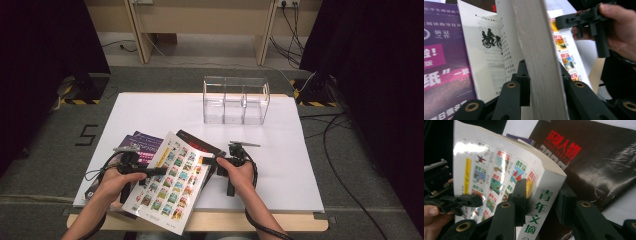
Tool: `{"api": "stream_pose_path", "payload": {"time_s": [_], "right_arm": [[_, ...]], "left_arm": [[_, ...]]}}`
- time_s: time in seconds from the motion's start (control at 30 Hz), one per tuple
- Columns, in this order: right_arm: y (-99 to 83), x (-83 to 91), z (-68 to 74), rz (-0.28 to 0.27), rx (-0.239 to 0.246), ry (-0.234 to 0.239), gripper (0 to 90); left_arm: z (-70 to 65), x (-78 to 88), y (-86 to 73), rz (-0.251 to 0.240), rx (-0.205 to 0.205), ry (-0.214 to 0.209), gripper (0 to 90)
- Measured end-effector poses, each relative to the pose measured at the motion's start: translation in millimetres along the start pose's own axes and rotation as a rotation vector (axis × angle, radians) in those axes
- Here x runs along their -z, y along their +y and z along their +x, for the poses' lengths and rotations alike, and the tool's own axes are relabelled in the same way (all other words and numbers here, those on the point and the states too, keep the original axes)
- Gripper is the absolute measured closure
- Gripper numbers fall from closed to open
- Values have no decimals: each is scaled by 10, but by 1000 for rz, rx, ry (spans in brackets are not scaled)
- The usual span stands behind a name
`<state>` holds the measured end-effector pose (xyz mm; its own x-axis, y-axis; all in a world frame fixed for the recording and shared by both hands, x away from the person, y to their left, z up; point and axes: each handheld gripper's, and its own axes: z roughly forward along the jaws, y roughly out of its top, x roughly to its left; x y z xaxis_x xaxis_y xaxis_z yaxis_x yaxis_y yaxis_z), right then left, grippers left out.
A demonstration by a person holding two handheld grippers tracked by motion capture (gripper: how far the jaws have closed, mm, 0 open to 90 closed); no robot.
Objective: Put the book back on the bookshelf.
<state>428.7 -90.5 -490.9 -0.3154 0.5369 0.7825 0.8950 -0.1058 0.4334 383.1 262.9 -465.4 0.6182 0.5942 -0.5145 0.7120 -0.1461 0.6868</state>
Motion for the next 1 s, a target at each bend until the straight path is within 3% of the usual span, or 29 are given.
{"api": "stream_pose_path", "payload": {"time_s": [0.03, 0.1, 0.2, 0.33, 0.4, 0.57, 0.7, 0.8, 1.0], "right_arm": [[0, 8, 14, -2, -6, 6, 672], [5, 21, 38, -10, -8, 14, 681], [10, 31, 78, -25, -23, 35, 694], [22, 35, 111, -36, -39, 50, 705], [24, 45, 124, -44, -47, 63, 712], [57, 105, 238, -74, -41, 105, 732], [104, 175, 353, -96, -14, 120, 739], [164, 292, 515, -124, 48, 119, 740], [228, 457, 655, -169, 107, 112, 741]], "left_arm": [[-3, 9, 2, 0, -4, 17, 697], [4, 40, 15, 5, -23, 100, 633], [40, 83, 0, 13, -12, 216, 439], [79, 203, -17, -62, 14, 233, 356], [112, 258, -31, -87, 33, 250, 355], [159, 336, -69, -142, 77, 239, 361], [177, 381, -96, -177, 95, 237, 361], [190, 401, -112, -192, 102, 238, 365], [188, 402, -131, -203, 103, 244, 365]]}}
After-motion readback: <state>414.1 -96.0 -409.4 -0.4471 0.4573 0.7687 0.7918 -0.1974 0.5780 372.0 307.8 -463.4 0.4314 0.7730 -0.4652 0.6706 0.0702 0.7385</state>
